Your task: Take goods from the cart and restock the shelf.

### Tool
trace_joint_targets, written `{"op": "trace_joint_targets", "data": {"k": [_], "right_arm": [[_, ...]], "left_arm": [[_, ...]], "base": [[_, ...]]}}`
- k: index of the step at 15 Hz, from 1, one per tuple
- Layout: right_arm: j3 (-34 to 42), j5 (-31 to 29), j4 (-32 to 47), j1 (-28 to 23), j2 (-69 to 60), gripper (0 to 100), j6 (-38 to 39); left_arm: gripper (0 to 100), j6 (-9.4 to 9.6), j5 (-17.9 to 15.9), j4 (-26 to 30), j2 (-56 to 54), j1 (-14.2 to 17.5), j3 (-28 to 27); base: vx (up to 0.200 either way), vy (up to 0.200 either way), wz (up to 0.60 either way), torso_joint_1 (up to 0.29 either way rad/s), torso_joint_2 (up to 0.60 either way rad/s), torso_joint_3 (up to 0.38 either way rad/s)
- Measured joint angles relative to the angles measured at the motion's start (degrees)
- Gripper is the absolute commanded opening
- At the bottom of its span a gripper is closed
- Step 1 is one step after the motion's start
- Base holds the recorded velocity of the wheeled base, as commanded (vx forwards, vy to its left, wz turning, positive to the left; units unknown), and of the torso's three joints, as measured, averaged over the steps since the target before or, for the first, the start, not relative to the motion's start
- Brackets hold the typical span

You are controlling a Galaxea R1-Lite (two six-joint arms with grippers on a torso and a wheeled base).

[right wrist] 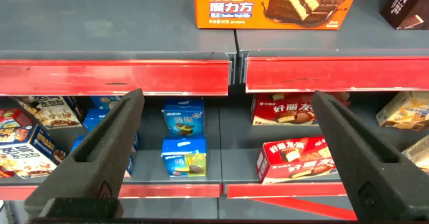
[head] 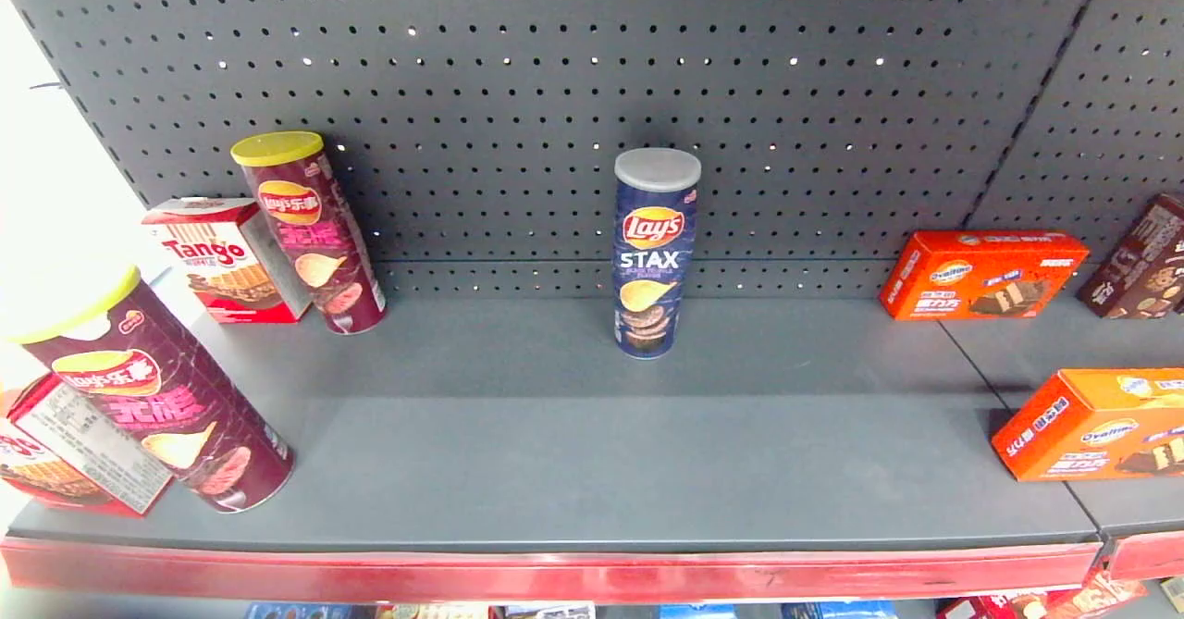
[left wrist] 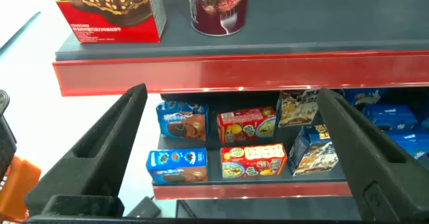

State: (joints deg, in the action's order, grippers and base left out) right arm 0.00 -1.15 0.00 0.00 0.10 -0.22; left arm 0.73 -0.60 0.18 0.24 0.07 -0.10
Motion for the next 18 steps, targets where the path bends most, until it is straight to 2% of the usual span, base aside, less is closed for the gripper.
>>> {"op": "trace_joint_targets", "data": {"k": [1, 12, 18], "right_arm": [[0.0, 0.0, 0.0, 0.0, 0.0, 100, -0.1], [0.0, -0.2, -0.1, 0.0, 0.0, 100, -1.2], [0.0, -0.1, 0.0, 0.0, 0.0, 100, -1.3]], "left_arm": [[100, -0.02, 0.0, 0.0, 0.0, 0.0, 0.0], [100, -0.02, 0.0, 0.0, 0.0, 0.0, 0.0], [100, -0.02, -0.1, 0.0, 0.0, -0.1, 0.0]], "base": [[0.0, 0.0, 0.0, 0.0, 0.0, 0.0], [0.0, 0.0, 0.6, 0.002, 0.0, 0.003], [0.0, 0.0, 0.0, 0.0, 0.0, 0.0]]}}
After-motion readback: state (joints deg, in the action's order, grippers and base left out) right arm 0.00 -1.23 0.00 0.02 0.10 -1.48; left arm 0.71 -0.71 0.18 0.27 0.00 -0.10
